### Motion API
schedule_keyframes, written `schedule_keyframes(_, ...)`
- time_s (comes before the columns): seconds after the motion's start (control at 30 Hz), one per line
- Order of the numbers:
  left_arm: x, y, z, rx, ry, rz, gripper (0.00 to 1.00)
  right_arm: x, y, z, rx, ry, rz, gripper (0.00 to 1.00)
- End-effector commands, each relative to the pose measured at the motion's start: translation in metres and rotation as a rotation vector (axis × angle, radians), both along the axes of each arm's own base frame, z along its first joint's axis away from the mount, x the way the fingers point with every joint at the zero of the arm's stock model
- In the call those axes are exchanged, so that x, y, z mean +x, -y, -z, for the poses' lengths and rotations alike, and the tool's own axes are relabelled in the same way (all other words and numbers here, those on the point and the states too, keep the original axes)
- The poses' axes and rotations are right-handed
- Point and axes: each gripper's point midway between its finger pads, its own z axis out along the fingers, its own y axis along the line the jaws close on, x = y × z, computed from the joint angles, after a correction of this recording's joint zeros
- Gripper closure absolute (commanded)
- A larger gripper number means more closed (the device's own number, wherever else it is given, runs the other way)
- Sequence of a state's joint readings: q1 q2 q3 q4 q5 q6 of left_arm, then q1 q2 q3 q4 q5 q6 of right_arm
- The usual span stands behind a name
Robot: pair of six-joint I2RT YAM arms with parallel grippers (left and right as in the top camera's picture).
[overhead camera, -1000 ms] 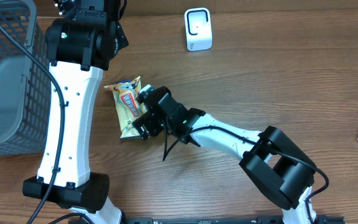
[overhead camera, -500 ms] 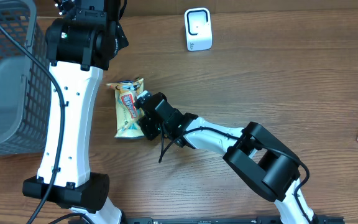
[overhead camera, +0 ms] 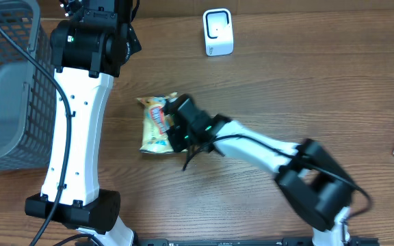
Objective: Scan the item barcode
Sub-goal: 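Drag the yellow bag right and lay it down mid-table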
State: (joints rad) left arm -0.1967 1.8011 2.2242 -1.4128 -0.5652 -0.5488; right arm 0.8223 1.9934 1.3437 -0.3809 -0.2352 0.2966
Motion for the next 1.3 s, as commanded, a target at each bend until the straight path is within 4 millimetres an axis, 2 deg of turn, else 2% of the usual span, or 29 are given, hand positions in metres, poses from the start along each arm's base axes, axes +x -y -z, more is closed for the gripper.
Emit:
schedule_keyframes(0.0, 0.003, 0.002, 0.0, -0.001, 0.011, -0.01, 0.0, -0.009, 0.016, -0.094, 0.274, -0.189, 0.009, 0.96)
schedule_keyframes(0.07, 0.003, 0.002, 0.0, -0.001, 0.011, -0.01, 0.0, -0.017, 0.035, -0.123, 0.387, -0.366, 0.026, 0.96)
schedule_keyframes(0.27, 0.003, 0.002, 0.0, -0.001, 0.011, -0.011, 0.0, -0.024, 0.095, -0.194, 0.707, -0.811, -0.017, 0.96)
schedule_keyframes(0.37, 0.003, 0.002, 0.0, -0.001, 0.011, -0.011, 0.0, -0.015, 0.117, -0.201, 0.761, -0.862, 0.018, 0.96)
schedule_keyframes(0.47, 0.003, 0.002, 0.0, -0.001, 0.011, -0.01, 0.0, -0.005, 0.137, -0.197, 0.748, -1.036, 0.199, 0.96)
schedule_keyframes(0.6, 0.003, 0.002, 0.0, -0.001, 0.011, -0.011, 0.0, 0.007, 0.153, -0.192, 0.738, -1.14, 0.35, 0.96)
schedule_keyframes(0.63, 0.003, 0.002, 0.0, -0.001, 0.011, -0.011, 0.0, 0.012, 0.157, -0.187, 0.723, -1.153, 0.409, 0.96)
schedule_keyframes(0.67, 0.003, 0.002, 0.0, -0.001, 0.011, -0.01, 0.0, 0.022, 0.166, -0.172, 0.677, -1.168, 0.552, 0.96)
schedule_keyframes(0.73, 0.003, 0.002, 0.0, -0.001, 0.011, -0.011, 0.0, 0.027, 0.177, -0.155, 0.622, -1.188, 0.687, 0.96)
schedule_keyframes(0.8, 0.003, 0.002, 0.0, -0.001, 0.011, -0.01, 0.0, 0.022, 0.186, -0.141, 0.559, -1.247, 0.799, 0.96)
schedule_keyframes(0.97, 0.003, 0.002, 0.0, -0.001, 0.011, -0.011, 0.0, -0.009, 0.197, -0.112, 0.372, -1.427, 0.968, 0.96)
schedule_keyframes(1.1, 0.003, 0.002, 0.0, -0.001, 0.011, -0.01, 0.0, -0.019, 0.188, -0.103, 0.33, -1.391, 0.866, 0.96)
schedule_keyframes(1.27, 0.003, 0.002, 0.0, -0.001, 0.011, -0.01, 0.0, -0.045, 0.167, -0.103, 0.248, -1.411, 0.785, 0.96)
